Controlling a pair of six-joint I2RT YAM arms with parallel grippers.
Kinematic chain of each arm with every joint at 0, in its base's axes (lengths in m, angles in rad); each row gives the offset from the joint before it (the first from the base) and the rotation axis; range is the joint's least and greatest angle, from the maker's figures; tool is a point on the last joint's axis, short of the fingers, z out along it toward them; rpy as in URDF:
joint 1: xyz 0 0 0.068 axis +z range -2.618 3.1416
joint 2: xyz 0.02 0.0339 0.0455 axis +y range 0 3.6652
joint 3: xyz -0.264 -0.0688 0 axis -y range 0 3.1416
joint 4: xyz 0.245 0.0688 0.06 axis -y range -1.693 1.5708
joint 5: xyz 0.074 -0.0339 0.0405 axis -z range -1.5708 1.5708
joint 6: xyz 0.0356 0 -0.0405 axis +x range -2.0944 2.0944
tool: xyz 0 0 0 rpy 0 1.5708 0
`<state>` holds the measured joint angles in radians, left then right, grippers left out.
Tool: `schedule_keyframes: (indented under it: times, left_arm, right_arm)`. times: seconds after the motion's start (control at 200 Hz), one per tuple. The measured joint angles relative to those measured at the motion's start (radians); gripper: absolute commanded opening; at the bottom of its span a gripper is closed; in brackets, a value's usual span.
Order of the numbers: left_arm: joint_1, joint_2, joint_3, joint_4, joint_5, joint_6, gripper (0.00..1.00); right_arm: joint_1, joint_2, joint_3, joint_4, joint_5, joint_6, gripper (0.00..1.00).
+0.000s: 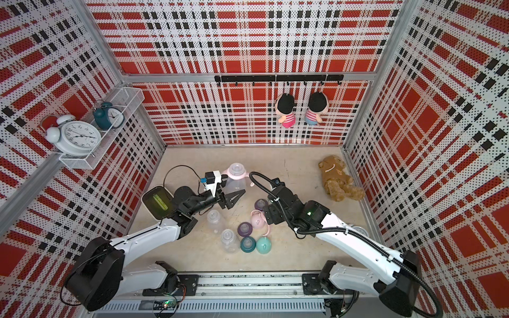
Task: Assemble the baby bottles
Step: Pick up the nipple from the center of the board.
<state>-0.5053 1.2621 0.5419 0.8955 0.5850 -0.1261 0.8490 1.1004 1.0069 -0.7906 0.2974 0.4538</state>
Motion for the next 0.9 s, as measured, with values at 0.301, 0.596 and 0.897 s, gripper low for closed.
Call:
schedule_keyframes:
  times: [0.301, 0.596, 0.897]
  left_arm:
    - [0.0, -0.033, -0.005, -0.008, -0.039, -0.003, 0.0]
    - [0.0, -0.074, -0.046, -0.011, -0.069, -0.009, 0.0]
    - [-0.003, -0.113, -0.047, -0.016, -0.071, -0.008, 0.0]
  right_arm:
    - [-0.077, -0.021, -0.105, 0.112, -0.114, 0.01, 0.92]
    - [-0.085, 0.153, -0.102, 0.211, -0.128, -0.05, 0.85]
    - [-0.122, 0.383, 0.029, 0.294, -0.186, -0.069, 0.78]
